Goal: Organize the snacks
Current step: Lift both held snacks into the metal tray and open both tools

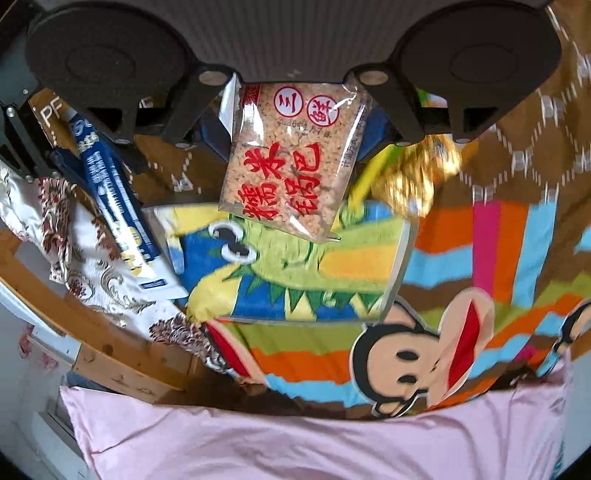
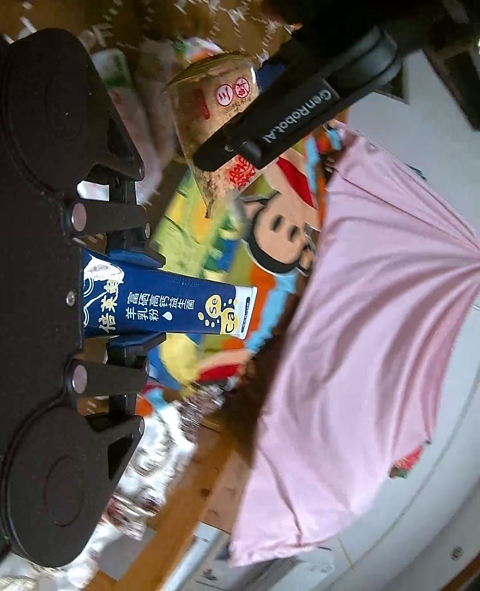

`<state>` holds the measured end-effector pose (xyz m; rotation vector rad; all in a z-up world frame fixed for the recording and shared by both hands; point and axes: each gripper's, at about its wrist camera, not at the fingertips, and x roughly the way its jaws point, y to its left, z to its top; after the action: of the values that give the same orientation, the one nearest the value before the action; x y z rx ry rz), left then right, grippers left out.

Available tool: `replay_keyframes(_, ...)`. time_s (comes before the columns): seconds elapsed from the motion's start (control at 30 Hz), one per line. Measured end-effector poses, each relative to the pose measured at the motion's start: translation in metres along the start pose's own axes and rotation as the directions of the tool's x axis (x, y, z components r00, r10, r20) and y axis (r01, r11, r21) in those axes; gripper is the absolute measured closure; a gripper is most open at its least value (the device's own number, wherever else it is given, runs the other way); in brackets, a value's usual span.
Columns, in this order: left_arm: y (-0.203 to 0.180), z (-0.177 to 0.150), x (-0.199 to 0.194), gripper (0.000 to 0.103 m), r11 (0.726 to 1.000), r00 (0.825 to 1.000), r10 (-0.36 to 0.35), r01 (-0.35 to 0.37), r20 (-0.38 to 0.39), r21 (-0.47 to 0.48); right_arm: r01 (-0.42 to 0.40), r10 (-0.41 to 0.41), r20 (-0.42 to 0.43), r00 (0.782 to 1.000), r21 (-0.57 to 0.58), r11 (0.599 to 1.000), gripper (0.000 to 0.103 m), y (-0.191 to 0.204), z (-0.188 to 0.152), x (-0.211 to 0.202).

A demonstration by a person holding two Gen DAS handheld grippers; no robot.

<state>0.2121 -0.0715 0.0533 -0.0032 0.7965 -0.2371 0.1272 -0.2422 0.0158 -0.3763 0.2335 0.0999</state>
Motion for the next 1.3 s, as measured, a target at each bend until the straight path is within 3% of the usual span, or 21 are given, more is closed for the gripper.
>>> replay_keyframes(0.1, 0.010, 0.024, 0.006, 0.026, 1.000, 0.999, 0.000, -0.001, 0.043, 0.017, 0.007, -0.008, 0.054, 0.999, 0.026, 1.000, 0.064, -0.008, 0.012, 0.016)
replay_keyframes(0.23, 0.029, 0.049, 0.029, 0.026, 0.998, 0.993, -0.028, 0.033, 0.118, -0.044, 0.021, -0.022, 0.096, 0.995, 0.017, 1.000, 0.064, -0.015, 0.024, 0.052)
replay_keyframes(0.4, 0.043, 0.067, 0.077, 0.026, 0.994, 0.985, -0.036, 0.053, 0.170, -0.100, 0.046, -0.048, 0.075, 0.996, 0.017, 0.999, 0.064, -0.020, 0.032, 0.105)
replay_keyframes(0.57, 0.041, 0.065, 0.123, 0.026, 0.990, 0.978, -0.053, 0.079, 0.199, -0.121, 0.055, -0.055, 0.005, 0.998, 0.016, 0.998, 0.063, -0.021, 0.028, 0.139)
replay_keyframes(0.73, 0.031, 0.056, 0.166, 0.026, 0.983, 0.978, -0.090, 0.118, 0.186, -0.142, 0.071, -0.071, -0.066, 0.995, -0.004, 0.997, 0.064, -0.018, 0.014, 0.166)
replay_keyframes(1.03, 0.021, 0.044, 0.199, 0.025, 0.979, 0.985, -0.129, 0.144, 0.112, -0.146, 0.061, -0.068, -0.186, 0.980, -0.044, 0.997, 0.064, -0.016, -0.012, 0.201)
replay_keyframes(1.07, 0.019, 0.045, 0.200, 0.025, 0.980, 0.985, -0.129, 0.144, 0.110, -0.134, 0.067, -0.073, -0.189, 0.979, -0.036, 0.997, 0.063, -0.016, -0.015, 0.201)
replay_keyframes(1.2, 0.017, 0.046, 0.198, 0.023, 0.980, 0.985, -0.147, 0.158, 0.095, -0.120, 0.089, -0.088, -0.176, 0.980, 0.001, 0.996, 0.040, -0.022, -0.016, 0.193)
replay_keyframes(1.3, 0.017, 0.046, 0.195, 0.016, 0.980, 0.985, -0.148, 0.159, 0.094, -0.120, 0.097, -0.095, -0.156, 0.983, 0.006, 0.995, 0.033, -0.023, -0.013, 0.185)
